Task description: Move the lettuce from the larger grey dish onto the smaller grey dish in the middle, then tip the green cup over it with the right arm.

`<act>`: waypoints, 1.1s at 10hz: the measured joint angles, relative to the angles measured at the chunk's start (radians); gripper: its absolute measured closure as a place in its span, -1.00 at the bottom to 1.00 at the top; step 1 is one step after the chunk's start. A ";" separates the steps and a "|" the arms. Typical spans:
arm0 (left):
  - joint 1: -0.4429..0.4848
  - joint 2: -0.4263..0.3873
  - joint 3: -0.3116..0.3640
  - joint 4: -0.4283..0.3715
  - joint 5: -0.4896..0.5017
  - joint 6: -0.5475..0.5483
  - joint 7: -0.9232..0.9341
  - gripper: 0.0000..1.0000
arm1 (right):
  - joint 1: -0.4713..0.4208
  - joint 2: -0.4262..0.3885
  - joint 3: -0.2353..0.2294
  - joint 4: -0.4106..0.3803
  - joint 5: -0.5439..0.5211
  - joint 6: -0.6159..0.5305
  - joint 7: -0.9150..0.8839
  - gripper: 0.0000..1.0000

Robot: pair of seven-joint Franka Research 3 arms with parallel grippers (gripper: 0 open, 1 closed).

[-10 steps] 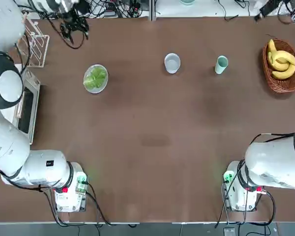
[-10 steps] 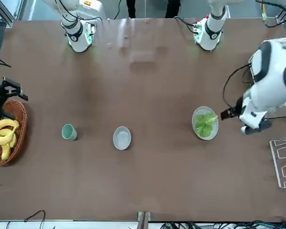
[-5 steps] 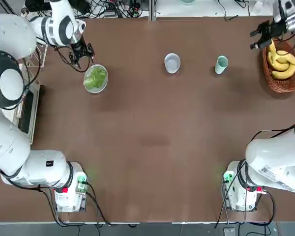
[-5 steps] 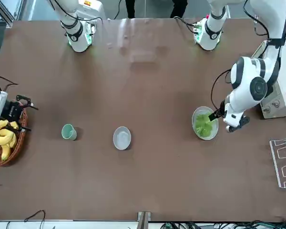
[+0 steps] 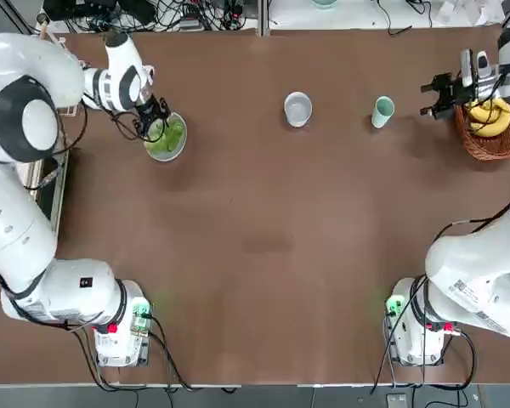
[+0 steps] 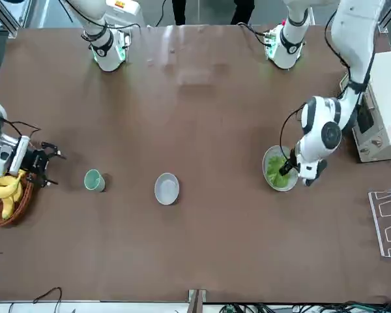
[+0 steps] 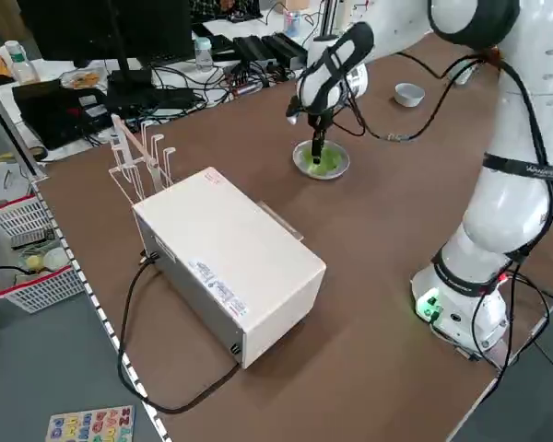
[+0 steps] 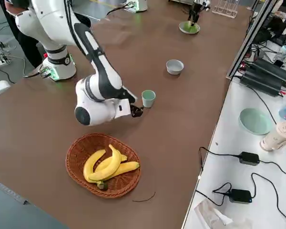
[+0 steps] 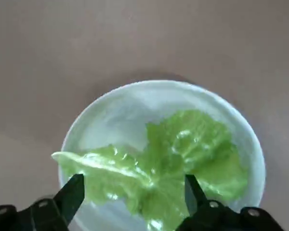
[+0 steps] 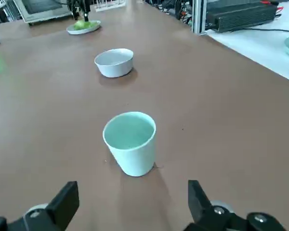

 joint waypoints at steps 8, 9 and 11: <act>-0.012 0.032 0.000 0.041 0.047 -0.032 -0.072 0.60 | -0.012 0.156 0.081 0.034 0.102 0.081 -0.160 -1.00; -0.007 0.009 0.000 0.051 0.050 -0.077 -0.072 0.76 | -0.011 0.165 0.097 0.034 0.104 0.088 -0.162 -1.00; -0.003 -0.062 0.000 0.068 0.052 -0.198 -0.071 0.89 | -0.007 0.172 0.116 0.034 0.104 0.094 -0.167 -1.00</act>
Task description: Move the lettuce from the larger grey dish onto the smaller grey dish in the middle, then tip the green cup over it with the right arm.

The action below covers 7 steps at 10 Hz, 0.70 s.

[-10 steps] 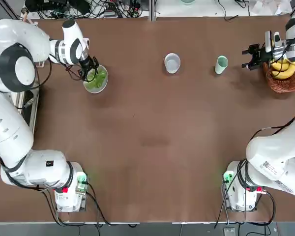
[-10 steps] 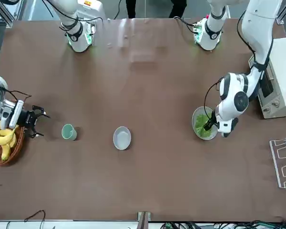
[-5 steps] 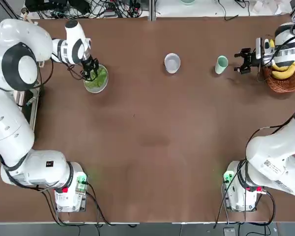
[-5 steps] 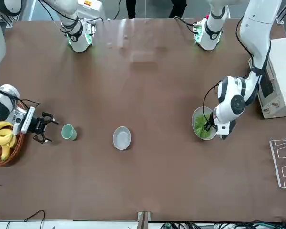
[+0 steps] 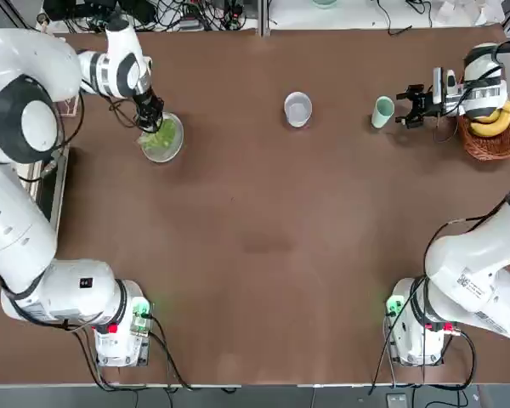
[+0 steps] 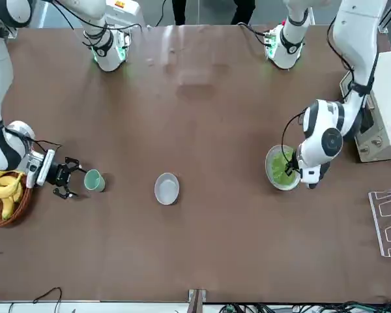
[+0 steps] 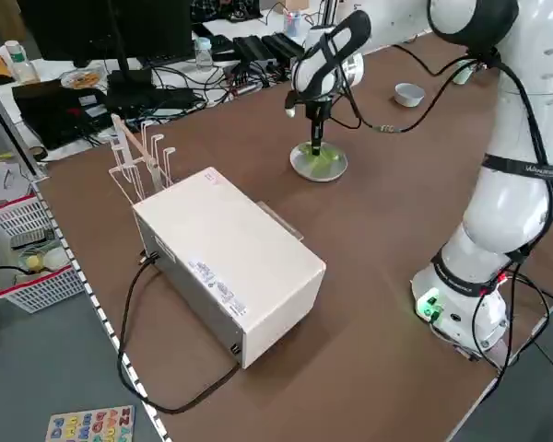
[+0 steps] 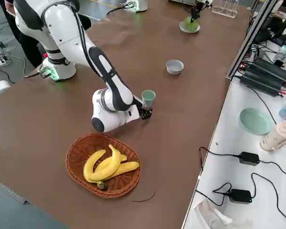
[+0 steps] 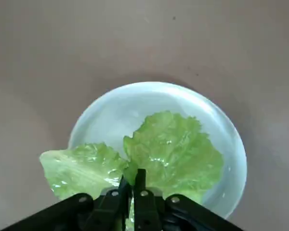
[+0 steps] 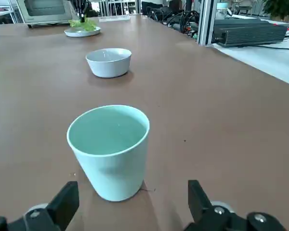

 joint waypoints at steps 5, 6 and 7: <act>-0.045 -0.093 -0.139 0.253 -0.060 -0.310 -0.219 0.89 | 0.015 0.013 0.009 0.000 0.000 -0.001 -0.012 -1.00; -0.086 -0.058 -0.166 0.318 -0.074 -0.310 -0.298 0.89 | 0.025 0.013 0.011 -0.001 0.000 -0.001 -0.012 -1.00; -0.144 0.004 -0.171 0.404 -0.076 -0.309 -0.384 0.89 | 0.035 0.013 0.013 -0.001 0.000 0.000 -0.012 -1.00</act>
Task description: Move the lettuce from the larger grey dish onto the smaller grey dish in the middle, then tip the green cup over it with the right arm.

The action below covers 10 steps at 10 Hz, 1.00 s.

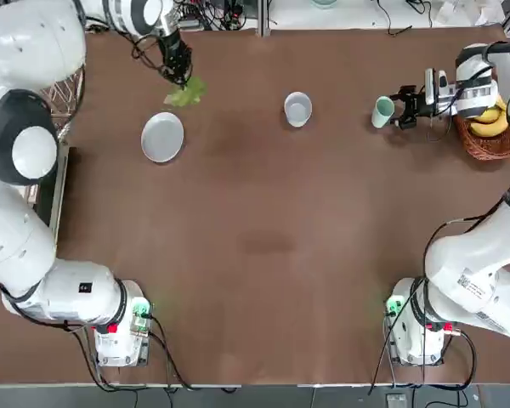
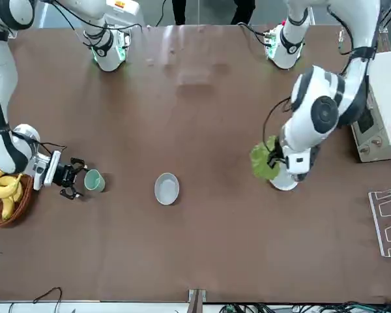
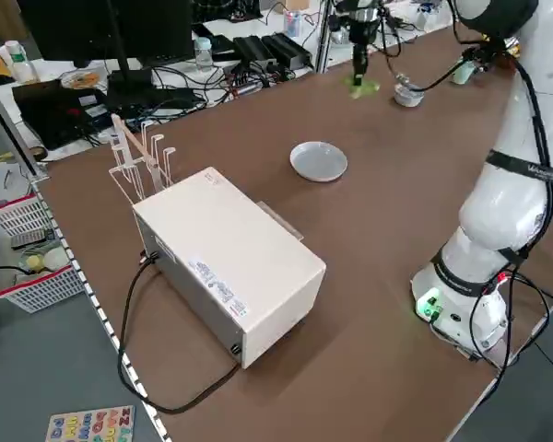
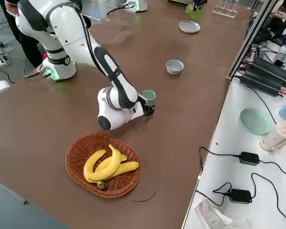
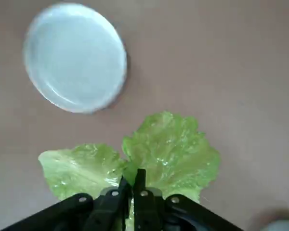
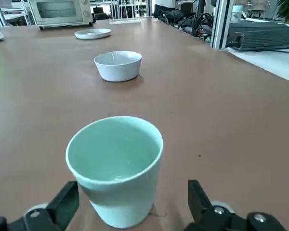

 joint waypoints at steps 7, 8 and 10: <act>-0.367 0.410 0.009 0.402 0.000 0.312 -0.369 0.89 | 0.021 0.024 0.002 -0.001 0.000 0.000 -0.008 -1.00; -0.417 0.443 0.022 0.403 0.000 0.365 -0.375 0.89 | 0.022 0.028 0.002 -0.001 0.000 0.000 -0.011 -0.94; -0.471 0.490 0.047 0.407 0.000 0.451 -0.377 0.89 | 0.023 0.030 0.002 -0.001 0.000 0.000 -0.013 -0.70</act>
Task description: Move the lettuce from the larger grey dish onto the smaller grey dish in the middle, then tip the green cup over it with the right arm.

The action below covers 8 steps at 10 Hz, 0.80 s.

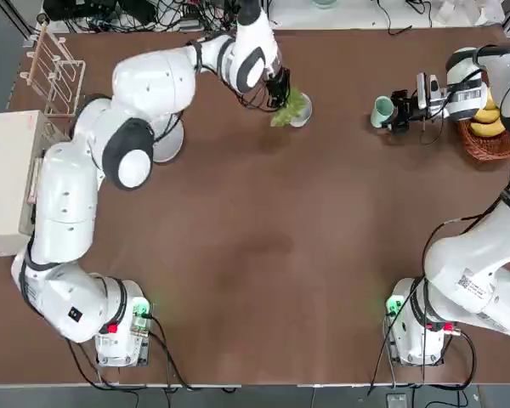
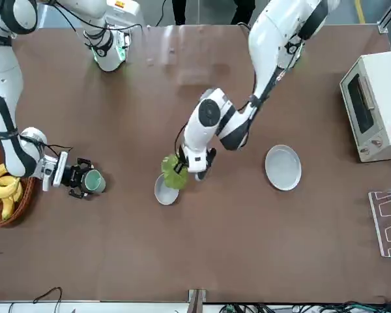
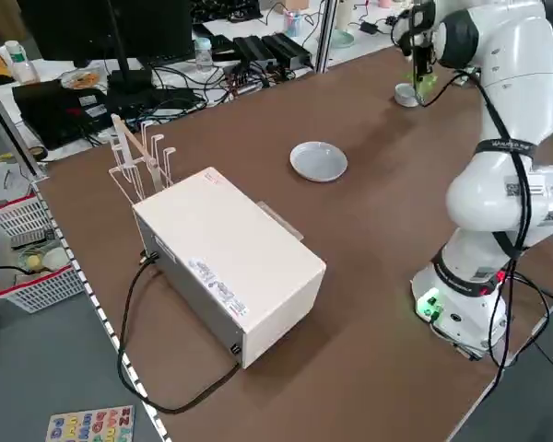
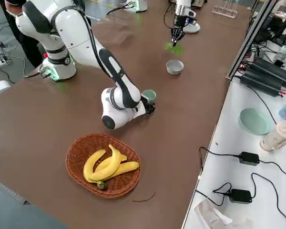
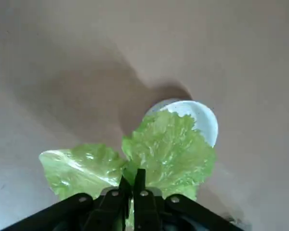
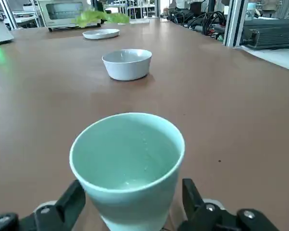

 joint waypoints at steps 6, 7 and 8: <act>-0.095 0.131 0.108 0.097 0.000 0.168 0.001 0.89 | 0.001 0.004 0.013 0.002 0.000 -0.001 0.019 -0.37; -0.095 0.132 0.109 0.097 0.000 0.176 0.002 0.89 | 0.004 0.004 0.016 0.009 0.001 -0.001 0.044 -0.37; -0.095 0.133 0.111 0.097 0.000 0.177 0.002 0.89 | 0.017 0.003 0.019 0.026 0.001 -0.001 0.076 -0.37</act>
